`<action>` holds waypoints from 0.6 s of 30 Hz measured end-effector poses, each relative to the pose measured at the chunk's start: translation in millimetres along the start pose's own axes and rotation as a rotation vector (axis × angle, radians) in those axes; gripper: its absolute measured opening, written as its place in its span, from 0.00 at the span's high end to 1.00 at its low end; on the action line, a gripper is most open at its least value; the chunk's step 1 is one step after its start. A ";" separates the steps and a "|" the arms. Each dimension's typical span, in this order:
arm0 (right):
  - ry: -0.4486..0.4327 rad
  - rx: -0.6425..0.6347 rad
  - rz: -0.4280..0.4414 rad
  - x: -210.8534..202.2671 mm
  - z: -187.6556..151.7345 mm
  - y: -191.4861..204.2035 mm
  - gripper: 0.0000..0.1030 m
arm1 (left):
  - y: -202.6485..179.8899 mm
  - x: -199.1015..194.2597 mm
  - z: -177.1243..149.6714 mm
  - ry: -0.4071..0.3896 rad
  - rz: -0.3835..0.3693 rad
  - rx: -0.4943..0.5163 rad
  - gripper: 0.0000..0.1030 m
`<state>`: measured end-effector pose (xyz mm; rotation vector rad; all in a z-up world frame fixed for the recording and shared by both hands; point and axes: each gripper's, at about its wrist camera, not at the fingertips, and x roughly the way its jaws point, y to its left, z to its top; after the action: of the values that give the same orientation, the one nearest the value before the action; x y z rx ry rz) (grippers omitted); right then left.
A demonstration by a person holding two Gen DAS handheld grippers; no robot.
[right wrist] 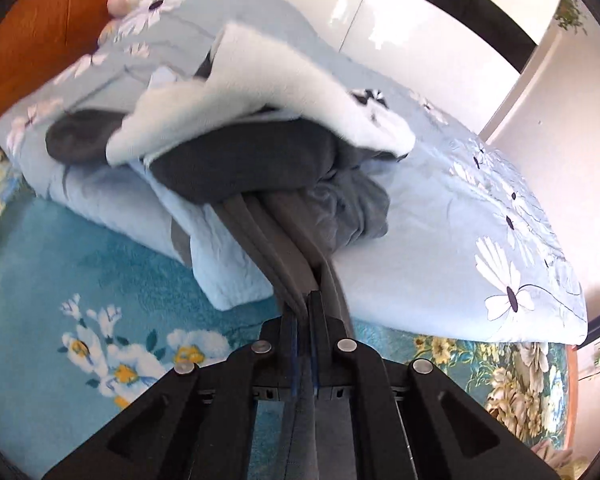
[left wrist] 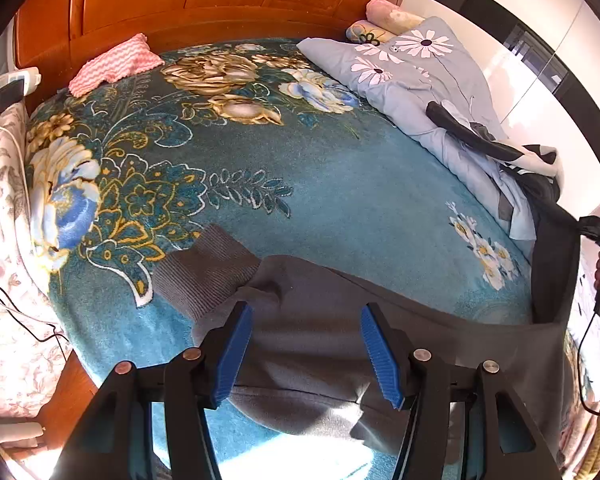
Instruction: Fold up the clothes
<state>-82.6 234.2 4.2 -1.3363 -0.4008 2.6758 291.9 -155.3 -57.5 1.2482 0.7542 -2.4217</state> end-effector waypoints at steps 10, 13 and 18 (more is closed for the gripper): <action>-0.207 -0.008 0.140 -117.4 -15.6 -26.3 0.96 | -18.6 -20.6 6.4 -0.026 -0.016 0.033 0.41; -0.209 -0.017 0.236 -147.0 -40.2 -29.1 0.96 | -20.2 -23.6 5.9 -0.020 -0.024 0.026 0.41; -0.221 -0.116 0.370 -205.9 -103.2 -25.1 0.96 | -25.8 -25.0 4.1 -0.020 -0.025 0.035 0.41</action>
<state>123.6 230.1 109.9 -1.2527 -0.3657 3.1682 290.7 -135.8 -27.0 1.2323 0.7286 -2.4738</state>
